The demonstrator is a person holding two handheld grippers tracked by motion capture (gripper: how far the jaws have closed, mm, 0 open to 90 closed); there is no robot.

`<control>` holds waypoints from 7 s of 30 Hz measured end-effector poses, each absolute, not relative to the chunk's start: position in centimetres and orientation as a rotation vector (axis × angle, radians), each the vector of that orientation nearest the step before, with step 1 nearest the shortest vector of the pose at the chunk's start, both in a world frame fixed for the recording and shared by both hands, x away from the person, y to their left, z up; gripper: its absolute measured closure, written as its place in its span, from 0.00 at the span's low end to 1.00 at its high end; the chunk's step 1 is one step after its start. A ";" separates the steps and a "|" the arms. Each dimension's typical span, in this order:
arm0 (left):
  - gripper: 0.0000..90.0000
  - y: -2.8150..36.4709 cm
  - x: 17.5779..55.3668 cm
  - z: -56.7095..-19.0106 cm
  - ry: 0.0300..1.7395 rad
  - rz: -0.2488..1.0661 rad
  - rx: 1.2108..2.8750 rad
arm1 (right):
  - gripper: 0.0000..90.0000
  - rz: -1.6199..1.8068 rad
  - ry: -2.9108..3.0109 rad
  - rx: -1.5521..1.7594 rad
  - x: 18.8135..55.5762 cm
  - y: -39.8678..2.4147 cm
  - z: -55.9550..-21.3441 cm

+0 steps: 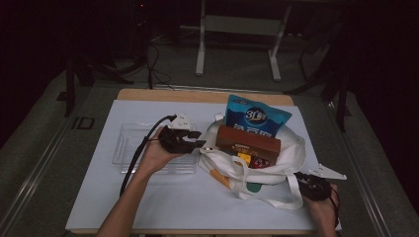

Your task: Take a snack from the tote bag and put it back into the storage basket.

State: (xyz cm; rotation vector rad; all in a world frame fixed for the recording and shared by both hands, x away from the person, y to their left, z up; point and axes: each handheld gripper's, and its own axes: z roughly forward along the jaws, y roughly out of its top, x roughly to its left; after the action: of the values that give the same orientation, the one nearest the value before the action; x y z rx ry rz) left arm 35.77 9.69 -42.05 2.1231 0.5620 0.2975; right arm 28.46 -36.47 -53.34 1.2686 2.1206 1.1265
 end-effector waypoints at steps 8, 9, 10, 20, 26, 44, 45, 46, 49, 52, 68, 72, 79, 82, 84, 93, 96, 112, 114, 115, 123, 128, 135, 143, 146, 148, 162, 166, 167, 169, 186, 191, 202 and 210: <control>0.66 8.7 36.1 -40.8 0.492 0.306 2.175 | 0.72 1.135 2.126 1.266 28.5 -36.5 -53.4; 0.65 8.6 36.1 -40.6 0.484 0.308 2.180 | 0.71 1.135 2.126 1.266 28.5 -36.5 -53.4; 0.65 8.4 36.1 -40.5 0.475 0.308 2.191 | 0.71 1.134 2.126 1.266 28.5 -36.5 -53.4; 0.57 6.9 36.9 -39.4 0.408 0.285 2.199 | 0.69 1.139 2.127 1.266 28.5 -36.5 -53.4; 0.50 6.2 37.9 -39.0 0.411 0.244 2.214 | 0.69 1.137 2.128 1.266 28.5 -36.5 -53.4; 0.28 3.5 40.3 -38.2 0.313 0.152 2.272 | 0.68 1.141 2.132 1.269 28.5 -36.6 -53.4; 0.28 3.3 40.4 -38.2 0.311 0.151 2.278 | 0.68 1.140 2.133 1.268 28.5 -36.6 -53.4; 0.27 3.1 40.5 -38.2 0.313 0.154 2.285 | 0.68 1.140 2.134 1.268 28.6 -36.5 -53.4; 0.26 2.5 40.7 -38.2 0.300 0.152 2.313 | 0.68 1.138 2.134 1.266 28.5 -36.5 -53.4; 0.22 2.0 40.8 -38.3 0.293 0.133 2.326 | 0.68 1.137 2.137 1.266 28.5 -36.5 -53.5; 0.34 1.4 40.4 -37.8 0.242 0.155 2.424 | 0.68 1.135 2.139 1.267 28.5 -36.5 -53.5; 0.34 1.0 40.5 -37.5 0.236 0.151 2.435 | 0.68 1.137 2.140 1.270 28.5 -36.5 -53.5; 0.30 -0.4 40.4 -36.9 0.202 0.163 2.454 | 0.68 1.141 2.141 1.268 28.6 -36.5 -53.5; 0.30 -1.1 40.4 -36.7 0.184 0.165 2.466 | 0.68 1.142 2.142 1.270 28.6 -36.5 -53.5; 0.30 -1.4 40.4 -36.6 0.173 0.160 2.468 | 0.68 1.142 2.142 1.270 28.6 -36.5 -53.5; 0.30 -2.9 40.4 -36.4 0.117 0.147 2.486 | 0.68 1.148 2.144 1.268 28.6 -36.6 -53.5; 0.33 -3.4 40.4 -36.3 0.094 0.143 2.494 | 0.68 1.148 2.144 1.270 28.6 -36.6 -53.5; 0.28 -6.3 40.4 -36.9 0.046 0.125 2.535 | 0.68 1.147 2.149 1.269 28.7 -36.6 -53.5; 0.28 -6.6 40.5 -37.1 0.046 0.120 2.540 | 0.68 1.146 2.149 1.269 28.7 -36.6 -53.5; 0.28 -6.7 40.5 -37.2 0.045 0.120 2.545 | 0.68 1.147 2.150 1.269 28.7 -36.6 -53.5; 0.34 -7.4 40.6 -37.9 0.031 0.132 2.593 | 0.68 1.149 2.150 1.272 28.7 -36.6 -53.5; 0.37 -7.2 40.6 -37.9 0.028 0.117 2.614 | 0.68 1.149 2.150 1.272 28.7 -36.6 -53.5; 0.39 -6.9 40.6 -37.9 0.018 0.129 2.676 | 0.68 1.149 2.153 1.270 28.7 -36.6 -53.5; 0.41 -7.0 40.7 -38.2 0.011 0.135 2.705 | 0.68 1.149 2.153 1.270 28.7 -36.6 -53.5; 0.44 -7.0 40.6 -37.9 -0.010 0.146 2.720 | 0.68 1.148 2.153 1.270 28.7 -36.6 -53.5; 0.46 -7.1 40.4 -37.7 -0.021 0.149 2.743 | 0.68 1.147 2.152 1.270 28.7 -36.6 -53.5; 0.48 -6.6 40.1 -36.9 -0.060 0.179 2.772 | 0.68 1.147 2.152 1.268 28.7 -36.6 -53.5; 0.48 -5.9 40.1 -36.1 -0.058 0.200 2.738 | 0.68 1.147 2.152 1.269 28.7 -36.6 -53.5; 0.48 -5.9 40.1 -36.1 -0.058 0.200 2.738 | 0.68 1.147 2.152 1.269 28.7 -36.6 -53.5; 0.48 -5.4 40.0 -35.6 -0.050 0.204 2.723 | 0.68 1.147 2.152 1.268 28.7 -36.6 -53.5; 0.48 -2.0 39.7 -34.6 -0.022 0.222 2.737 | 0.67 1.145 2.154 1.266 28.7 -36.6 -53.5; 0.48 -0.6 39.6 -34.7 -0.006 0.229 2.743 | 0.66 1.144 2.153 1.264 28.6 -36.5 -53.5; 0.48 1.9 39.2 -34.7 0.021 0.236 2.740 | 0.66 1.147 2.151 1.261 28.6 -36.5 -53.4; 0.48 3.6 39.1 -34.9 0.057 0.230 2.727 | 0.66 1.165 2.133 1.251 28.4 -36.6 -53.4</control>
State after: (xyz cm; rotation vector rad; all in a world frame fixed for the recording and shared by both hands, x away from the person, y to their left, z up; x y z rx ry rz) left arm 39.14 3.64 -34.90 2.7268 0.0574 0.2304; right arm 28.41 -36.64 -53.38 1.2514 2.1333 1.1649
